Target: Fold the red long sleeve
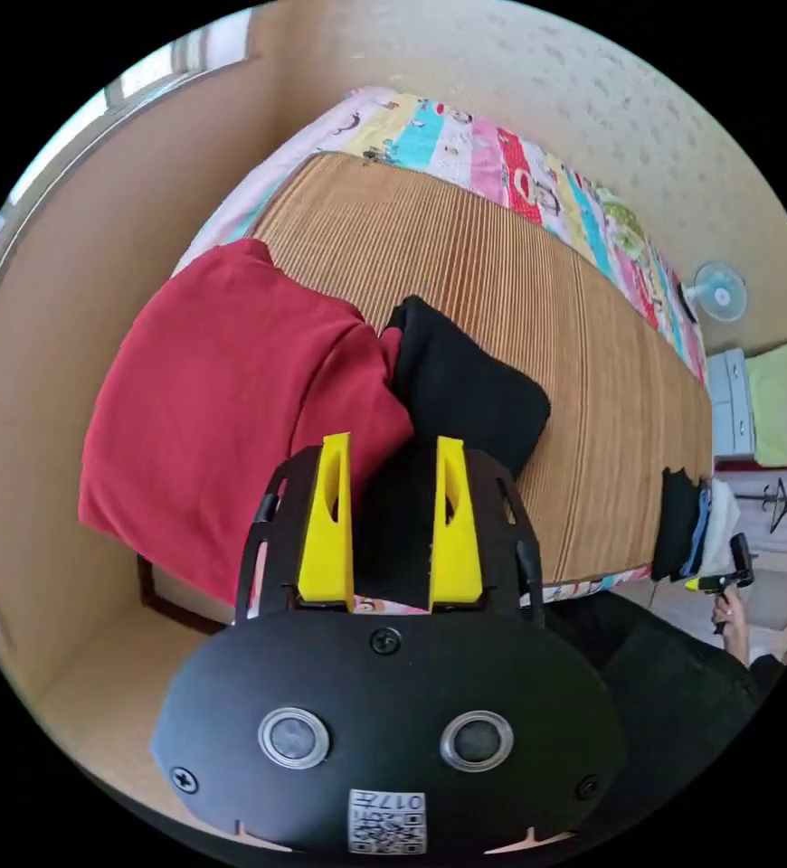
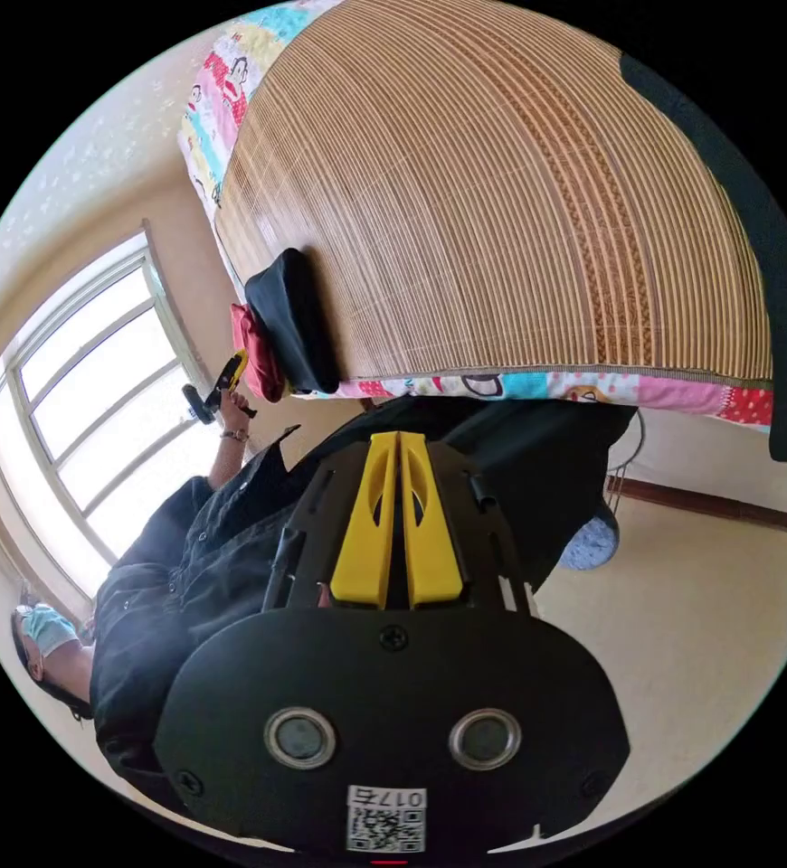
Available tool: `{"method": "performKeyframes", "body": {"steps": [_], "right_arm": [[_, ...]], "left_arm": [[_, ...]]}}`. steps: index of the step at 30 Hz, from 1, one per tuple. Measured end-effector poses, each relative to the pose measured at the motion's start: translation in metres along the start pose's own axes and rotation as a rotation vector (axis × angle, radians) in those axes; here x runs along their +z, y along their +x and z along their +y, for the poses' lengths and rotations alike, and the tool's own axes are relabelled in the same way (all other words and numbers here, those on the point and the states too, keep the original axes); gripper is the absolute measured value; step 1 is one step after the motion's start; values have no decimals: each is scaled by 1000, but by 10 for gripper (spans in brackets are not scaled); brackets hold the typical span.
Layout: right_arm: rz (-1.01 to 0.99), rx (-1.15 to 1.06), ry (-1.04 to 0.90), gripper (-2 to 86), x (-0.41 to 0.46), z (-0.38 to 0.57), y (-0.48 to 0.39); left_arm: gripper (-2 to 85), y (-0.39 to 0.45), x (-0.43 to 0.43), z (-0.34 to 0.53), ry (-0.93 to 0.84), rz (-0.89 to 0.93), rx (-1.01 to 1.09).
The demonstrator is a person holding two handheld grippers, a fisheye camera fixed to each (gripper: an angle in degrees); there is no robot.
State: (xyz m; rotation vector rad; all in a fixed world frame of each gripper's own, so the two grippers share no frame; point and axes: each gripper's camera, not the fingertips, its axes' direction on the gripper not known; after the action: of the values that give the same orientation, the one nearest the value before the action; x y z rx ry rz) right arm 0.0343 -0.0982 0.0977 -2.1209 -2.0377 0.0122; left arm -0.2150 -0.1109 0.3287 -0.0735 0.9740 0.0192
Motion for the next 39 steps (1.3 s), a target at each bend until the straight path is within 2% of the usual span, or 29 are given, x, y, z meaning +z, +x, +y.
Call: {"method": "performKeyframes", "body": {"steps": [2,5,7,11,14,16,18,19,21,22,24,25,26,27,30,32,35,38,39], "right_arm": [[29,25,7,5,18,1,-3],[57,36,53,5,39,10,-7],[59,29,109,5,47,20,-10],[-6,-89,223,7,47,34,-23],[-31,-245,288,13,50,39,-41],[-44,-374,322,24,55,37,-60],[-91,-487,361,36,55,37,-76],[-134,-573,386,47,53,39,-89],[-187,-704,424,67,48,46,-110],[-204,-791,451,81,43,54,-126],[-199,-926,485,96,38,71,-152],[-178,-1002,500,104,36,82,-168],[-164,-1034,504,109,36,87,-175],[-133,-1087,510,119,37,96,-189],[-42,-1224,545,156,51,120,-217],[17,-1246,618,192,62,131,-225],[120,-1237,732,237,86,134,-225],[193,-1317,637,247,122,111,-225],[165,-1382,535,247,139,96,-223]], "left_arm": [[131,8,33,-5,-126,-70,52],[73,32,50,1,-171,-286,186],[48,32,49,9,-177,-253,200],[23,21,-56,62,110,-43,181],[12,11,-166,129,438,192,224],[9,8,-218,167,607,354,346],[6,6,-269,211,808,612,574],[6,6,-277,221,843,679,638],[6,9,-297,259,983,972,908],[5,11,-299,269,1014,1058,984],[5,18,-291,298,1121,1398,1233],[5,21,-285,302,1144,1480,1270],[5,30,-270,306,1173,1645,1317],[4,43,-251,303,1178,1823,1333],[4,89,-201,289,1079,2189,1305],[4,126,-176,292,973,2268,1282],[5,202,-149,319,673,2277,1413],[8,284,-116,356,368,2308,1490],[9,311,-99,368,264,2358,1494]]}}
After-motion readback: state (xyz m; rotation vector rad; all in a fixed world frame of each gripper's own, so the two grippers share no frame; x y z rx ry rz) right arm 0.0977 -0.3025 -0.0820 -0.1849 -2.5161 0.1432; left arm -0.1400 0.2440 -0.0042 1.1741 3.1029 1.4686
